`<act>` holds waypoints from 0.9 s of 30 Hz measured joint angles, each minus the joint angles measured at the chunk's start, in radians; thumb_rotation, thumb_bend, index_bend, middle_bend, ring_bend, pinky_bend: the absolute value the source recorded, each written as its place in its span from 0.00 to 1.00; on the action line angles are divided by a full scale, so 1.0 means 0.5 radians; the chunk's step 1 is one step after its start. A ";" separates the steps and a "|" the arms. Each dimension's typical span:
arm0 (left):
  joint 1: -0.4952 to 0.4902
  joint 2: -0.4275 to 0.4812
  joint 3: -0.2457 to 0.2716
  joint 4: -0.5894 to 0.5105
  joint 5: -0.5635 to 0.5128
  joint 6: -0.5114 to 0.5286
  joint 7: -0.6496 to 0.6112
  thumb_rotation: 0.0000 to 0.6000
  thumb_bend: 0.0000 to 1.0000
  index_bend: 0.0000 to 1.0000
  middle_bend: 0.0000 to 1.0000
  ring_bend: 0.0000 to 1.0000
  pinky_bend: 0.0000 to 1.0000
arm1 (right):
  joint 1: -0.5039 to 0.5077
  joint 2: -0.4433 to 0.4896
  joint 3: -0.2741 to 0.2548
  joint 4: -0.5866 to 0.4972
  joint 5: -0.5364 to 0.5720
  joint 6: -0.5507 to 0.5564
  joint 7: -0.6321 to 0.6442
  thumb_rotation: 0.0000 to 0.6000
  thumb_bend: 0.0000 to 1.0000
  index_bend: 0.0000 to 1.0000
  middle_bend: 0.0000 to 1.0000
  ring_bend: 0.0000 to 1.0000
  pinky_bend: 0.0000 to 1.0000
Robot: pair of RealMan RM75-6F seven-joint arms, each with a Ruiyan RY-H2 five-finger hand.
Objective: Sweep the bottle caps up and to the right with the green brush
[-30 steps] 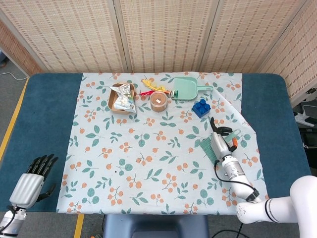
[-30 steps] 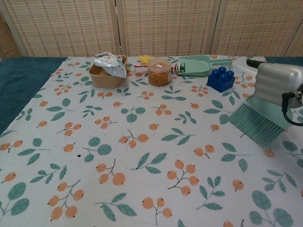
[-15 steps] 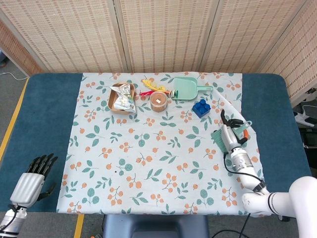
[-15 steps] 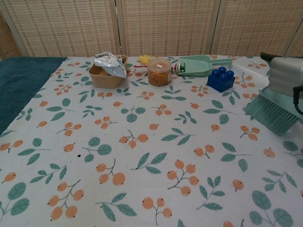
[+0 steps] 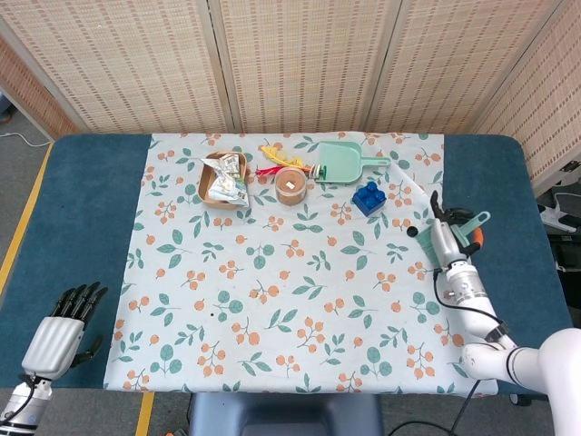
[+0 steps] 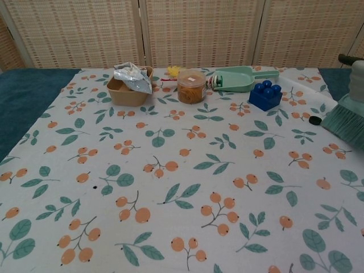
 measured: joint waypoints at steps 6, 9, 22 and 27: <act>-0.004 -0.004 0.003 -0.003 0.005 -0.005 0.011 1.00 0.37 0.00 0.00 0.00 0.09 | -0.034 0.047 0.034 -0.002 -0.040 -0.001 0.141 1.00 0.50 0.98 0.79 0.48 0.00; -0.001 -0.001 0.004 -0.005 0.009 0.004 0.006 1.00 0.37 0.00 0.00 0.00 0.09 | -0.057 0.099 0.071 -0.066 -0.091 0.011 0.318 1.00 0.50 0.98 0.79 0.48 0.00; -0.014 0.008 0.017 -0.033 0.039 -0.005 -0.004 1.00 0.37 0.00 0.00 0.00 0.09 | -0.330 0.307 0.306 -0.814 -0.503 0.248 1.563 1.00 0.50 0.98 0.79 0.48 0.00; -0.012 0.017 0.023 -0.029 0.049 0.004 -0.030 1.00 0.37 0.00 0.00 0.00 0.09 | -0.465 0.101 0.341 -0.953 -0.711 0.387 1.714 1.00 0.50 0.98 0.79 0.48 0.00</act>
